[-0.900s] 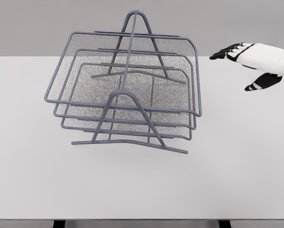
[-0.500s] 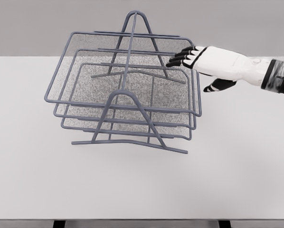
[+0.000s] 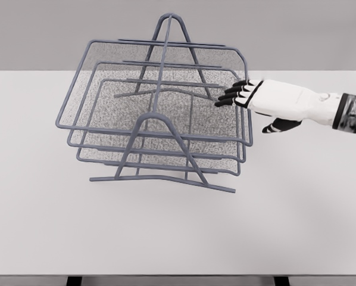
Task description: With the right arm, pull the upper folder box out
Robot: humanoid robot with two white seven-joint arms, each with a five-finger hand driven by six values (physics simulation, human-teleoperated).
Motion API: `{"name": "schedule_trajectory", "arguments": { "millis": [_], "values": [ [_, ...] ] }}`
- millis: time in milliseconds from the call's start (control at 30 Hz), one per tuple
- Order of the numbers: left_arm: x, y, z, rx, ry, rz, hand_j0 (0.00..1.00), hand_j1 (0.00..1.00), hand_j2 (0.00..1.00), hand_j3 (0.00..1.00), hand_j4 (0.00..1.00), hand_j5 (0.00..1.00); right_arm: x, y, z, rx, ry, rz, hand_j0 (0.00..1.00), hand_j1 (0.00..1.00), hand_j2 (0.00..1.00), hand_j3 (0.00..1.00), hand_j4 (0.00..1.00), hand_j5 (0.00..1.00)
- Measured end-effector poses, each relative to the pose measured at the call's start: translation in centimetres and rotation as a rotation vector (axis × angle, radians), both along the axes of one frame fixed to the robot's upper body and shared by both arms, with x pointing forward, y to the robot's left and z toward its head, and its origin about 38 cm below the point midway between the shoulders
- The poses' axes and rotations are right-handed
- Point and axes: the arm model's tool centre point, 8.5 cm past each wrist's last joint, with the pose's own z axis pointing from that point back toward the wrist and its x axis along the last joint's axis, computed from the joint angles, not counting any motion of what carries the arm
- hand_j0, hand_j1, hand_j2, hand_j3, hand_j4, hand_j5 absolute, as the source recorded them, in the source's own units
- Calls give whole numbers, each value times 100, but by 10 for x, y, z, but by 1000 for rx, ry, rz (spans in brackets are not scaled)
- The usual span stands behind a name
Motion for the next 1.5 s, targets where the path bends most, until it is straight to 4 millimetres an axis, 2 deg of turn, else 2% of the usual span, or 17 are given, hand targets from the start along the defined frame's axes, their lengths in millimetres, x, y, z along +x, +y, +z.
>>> {"name": "schedule_trajectory", "arguments": {
  "millis": [267,333,500,600,633,833,933,1167,1267,1367,1433,1500],
  "values": [
    [0,0,0,0,-1,1,100,100,100,100,100,100,-8,-7,-26,37,80,-21,100,100,100,100,100,100],
    [0,0,0,0,0,0,100,100,100,100,100,100,-17,-20,-41,96,124,-57,100,100,100,100,100,100],
    [0,0,0,0,0,0,100,100,100,100,100,100,-18,-41,-21,59,46,-64,100,100,100,100,100,100],
    [0,0,0,0,0,0,100,100,100,100,100,100,-24,-50,-28,51,65,-79,100,100,100,100,100,100],
    [0,0,0,0,0,0,100,100,100,100,100,100,-30,-57,-37,74,99,-103,100,100,100,100,100,100],
    [0,0,0,0,0,0,100,100,100,100,100,100,-35,-83,-22,79,75,-151,100,100,100,100,100,100],
    [0,0,0,0,0,0,100,100,100,100,100,100,-47,-100,-32,97,115,-196,100,100,100,100,100,100],
    [0,0,0,0,0,0,100,100,100,100,100,100,-56,-133,-17,79,84,-273,100,100,100,100,100,100],
    [0,0,0,0,0,0,100,100,100,100,100,100,-66,-148,-23,86,107,-317,100,100,100,100,100,100],
    [0,0,0,0,0,0,100,100,100,100,100,100,-66,-160,-11,76,71,-348,100,100,100,100,100,100],
    [0,0,0,0,0,0,100,100,100,100,100,100,-75,-170,-21,98,107,-381,100,100,100,100,100,100],
    [0,0,0,0,0,0,100,100,100,100,100,100,-78,-180,-19,63,89,-409,100,100,100,100,100,100]
  ]
}}
